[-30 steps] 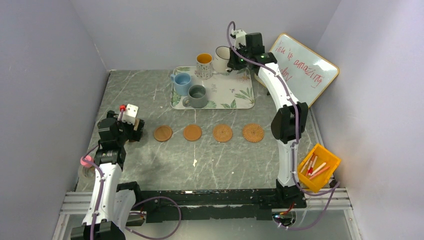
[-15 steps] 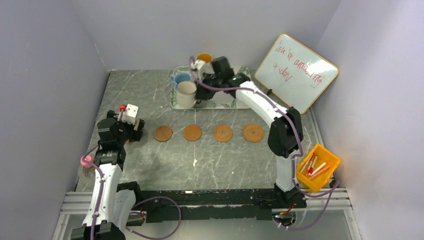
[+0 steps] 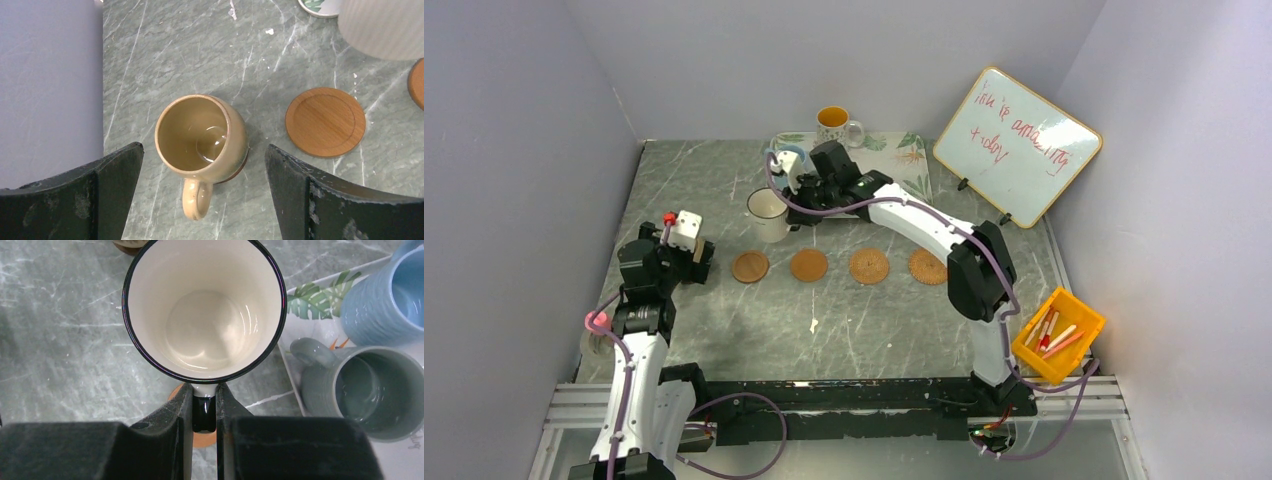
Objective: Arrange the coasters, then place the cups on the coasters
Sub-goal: Place the cup on the coaster.
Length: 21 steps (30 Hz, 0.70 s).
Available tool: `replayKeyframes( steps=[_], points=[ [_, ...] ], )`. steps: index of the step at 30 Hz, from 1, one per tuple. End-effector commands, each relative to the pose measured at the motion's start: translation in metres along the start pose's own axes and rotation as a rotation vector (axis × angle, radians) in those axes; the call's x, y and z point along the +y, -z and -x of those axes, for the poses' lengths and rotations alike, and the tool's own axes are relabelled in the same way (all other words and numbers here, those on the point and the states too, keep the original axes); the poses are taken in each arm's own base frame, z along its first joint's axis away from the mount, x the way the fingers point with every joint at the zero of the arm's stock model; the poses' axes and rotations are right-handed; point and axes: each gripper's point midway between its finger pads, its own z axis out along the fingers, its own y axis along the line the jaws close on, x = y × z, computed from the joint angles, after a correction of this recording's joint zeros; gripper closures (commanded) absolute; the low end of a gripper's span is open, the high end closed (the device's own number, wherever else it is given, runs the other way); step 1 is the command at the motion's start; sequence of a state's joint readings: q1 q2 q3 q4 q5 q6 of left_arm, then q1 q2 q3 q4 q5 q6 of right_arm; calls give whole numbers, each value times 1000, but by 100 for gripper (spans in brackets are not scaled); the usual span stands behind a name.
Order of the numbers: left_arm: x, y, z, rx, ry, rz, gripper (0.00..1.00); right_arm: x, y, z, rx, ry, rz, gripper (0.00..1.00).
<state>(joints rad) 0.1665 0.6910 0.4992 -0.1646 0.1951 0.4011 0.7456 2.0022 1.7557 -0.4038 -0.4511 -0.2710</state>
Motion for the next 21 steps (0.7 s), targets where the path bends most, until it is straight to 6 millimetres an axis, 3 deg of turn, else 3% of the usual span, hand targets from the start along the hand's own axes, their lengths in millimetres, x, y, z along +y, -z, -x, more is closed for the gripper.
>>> replayKeyframes(
  steps=[1, 21],
  points=[
    [0, 1, 9, -41, -1, -2, 4, 5, -2, 68, -183, 140, -23, 100],
    [3, -3, 5, -23, 13, 14, 4, 43, -52, 51, -142, 180, -8, 100]
  ],
)
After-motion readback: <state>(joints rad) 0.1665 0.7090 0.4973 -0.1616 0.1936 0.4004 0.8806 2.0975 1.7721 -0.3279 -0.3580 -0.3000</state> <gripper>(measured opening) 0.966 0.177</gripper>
